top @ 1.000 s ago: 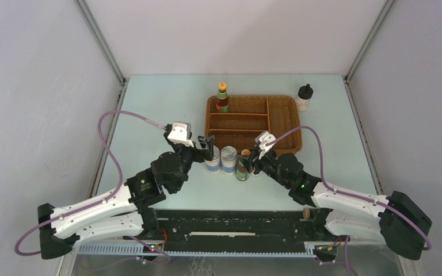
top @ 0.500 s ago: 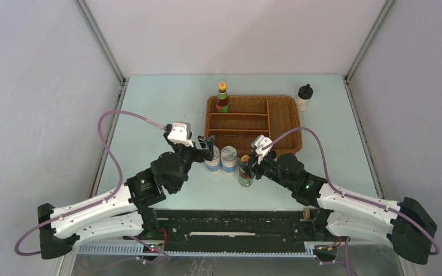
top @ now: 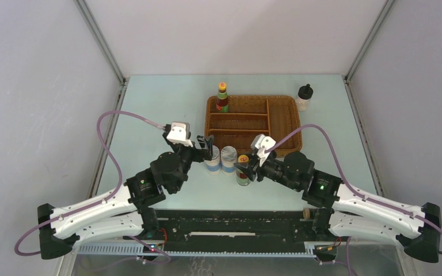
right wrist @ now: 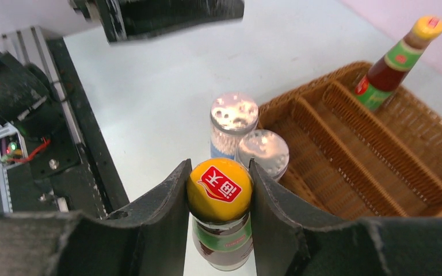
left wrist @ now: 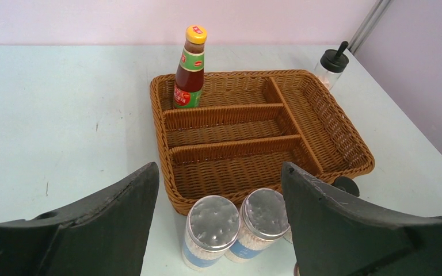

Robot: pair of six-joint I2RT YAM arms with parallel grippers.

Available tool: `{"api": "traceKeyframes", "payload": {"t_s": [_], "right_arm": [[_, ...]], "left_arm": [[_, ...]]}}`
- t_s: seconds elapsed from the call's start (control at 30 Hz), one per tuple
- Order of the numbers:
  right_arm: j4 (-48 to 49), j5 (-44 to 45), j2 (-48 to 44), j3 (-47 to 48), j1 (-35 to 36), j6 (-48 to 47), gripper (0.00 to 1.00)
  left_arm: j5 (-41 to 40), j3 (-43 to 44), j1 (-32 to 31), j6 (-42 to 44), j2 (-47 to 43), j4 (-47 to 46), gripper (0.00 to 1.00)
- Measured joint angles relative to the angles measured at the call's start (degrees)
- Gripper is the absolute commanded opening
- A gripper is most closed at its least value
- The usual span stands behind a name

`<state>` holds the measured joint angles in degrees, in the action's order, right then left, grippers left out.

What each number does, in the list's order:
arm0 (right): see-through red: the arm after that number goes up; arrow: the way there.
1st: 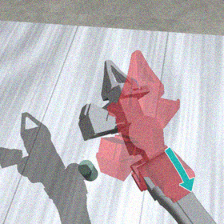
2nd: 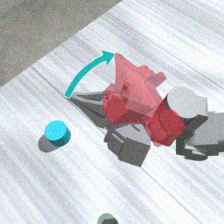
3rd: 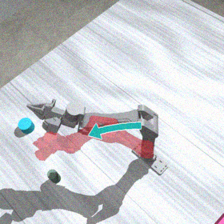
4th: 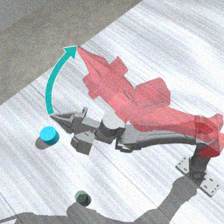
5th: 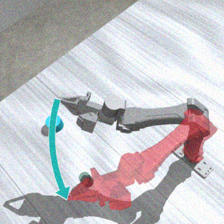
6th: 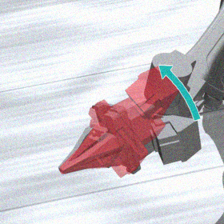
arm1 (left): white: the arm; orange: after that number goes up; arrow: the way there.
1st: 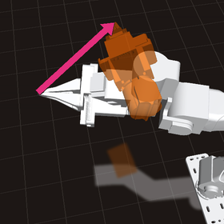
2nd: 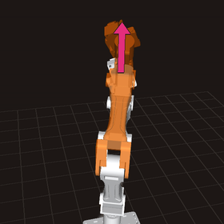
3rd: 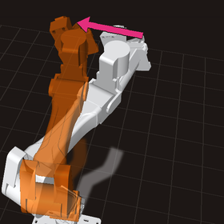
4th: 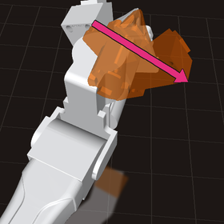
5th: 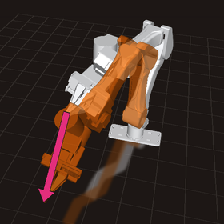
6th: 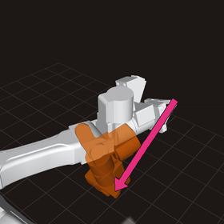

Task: Organize the condiment bottles
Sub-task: Pick up the bottle from the center of the board, then place the bottle in the storage box.

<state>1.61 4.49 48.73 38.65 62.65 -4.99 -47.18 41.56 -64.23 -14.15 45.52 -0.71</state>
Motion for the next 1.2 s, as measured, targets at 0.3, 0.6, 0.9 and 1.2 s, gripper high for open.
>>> {"api": "traceKeyframes", "payload": {"t_s": [0.3,0.6,0.9,1.2], "right_arm": [[-0.48,0.68,2.34,9.05,-2.86,-2.43,0.00],[1.46,-6.38,13.22,16.81,-18.75,-1.92,0.00],[5.64,-14.03,27.36,26.97,-32.13,0.26,0.00],[11.80,-18.69,41.18,34.71,-38.60,2.47,0.00]], "left_arm": [[-0.74,0.00,0.00,0.02,-0.20,0.55,0.81],[-0.76,0.00,0.00,0.22,-0.55,0.92,0.81],[-0.59,0.02,0.48,1.57,-0.52,0.87,0.81],[0.96,0.02,2.34,1.79,0.52,-1.20,0.81]]}}
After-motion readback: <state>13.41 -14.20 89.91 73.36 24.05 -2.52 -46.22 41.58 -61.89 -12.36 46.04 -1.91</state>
